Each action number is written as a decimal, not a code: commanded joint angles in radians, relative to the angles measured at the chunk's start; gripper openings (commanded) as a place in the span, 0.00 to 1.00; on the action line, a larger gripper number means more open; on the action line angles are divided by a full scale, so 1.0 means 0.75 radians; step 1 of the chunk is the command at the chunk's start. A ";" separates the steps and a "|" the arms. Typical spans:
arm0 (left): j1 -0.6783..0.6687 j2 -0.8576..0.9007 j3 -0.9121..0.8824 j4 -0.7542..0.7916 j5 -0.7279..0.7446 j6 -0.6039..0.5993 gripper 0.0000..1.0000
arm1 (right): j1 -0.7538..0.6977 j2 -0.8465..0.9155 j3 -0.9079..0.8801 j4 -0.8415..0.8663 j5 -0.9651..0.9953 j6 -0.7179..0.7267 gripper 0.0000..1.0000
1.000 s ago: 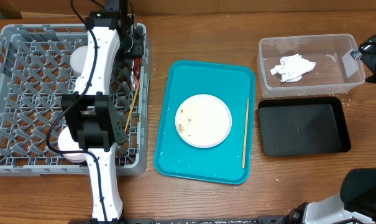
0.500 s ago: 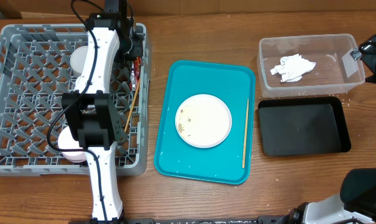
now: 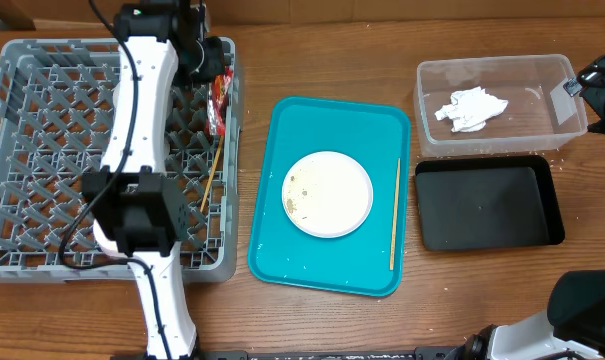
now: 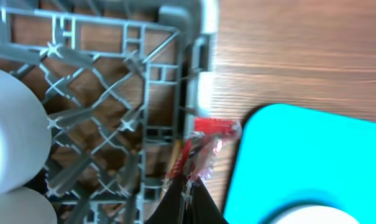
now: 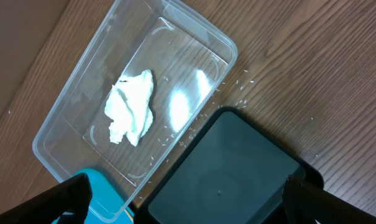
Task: Sort waste into correct bins and load items into the dishwasher
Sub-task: 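Lift the red wrapper and drop it into the clear plastic bin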
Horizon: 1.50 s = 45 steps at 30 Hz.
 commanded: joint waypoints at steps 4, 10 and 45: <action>0.006 -0.178 0.037 -0.006 0.092 -0.076 0.04 | 0.000 -0.023 0.019 0.004 -0.007 -0.005 1.00; 0.006 -0.265 0.036 -0.001 0.357 -0.075 0.04 | 0.000 -0.023 0.019 0.004 -0.007 -0.005 1.00; -0.798 0.280 0.036 1.359 0.304 -0.539 0.12 | 0.000 -0.023 0.019 0.004 -0.007 -0.005 1.00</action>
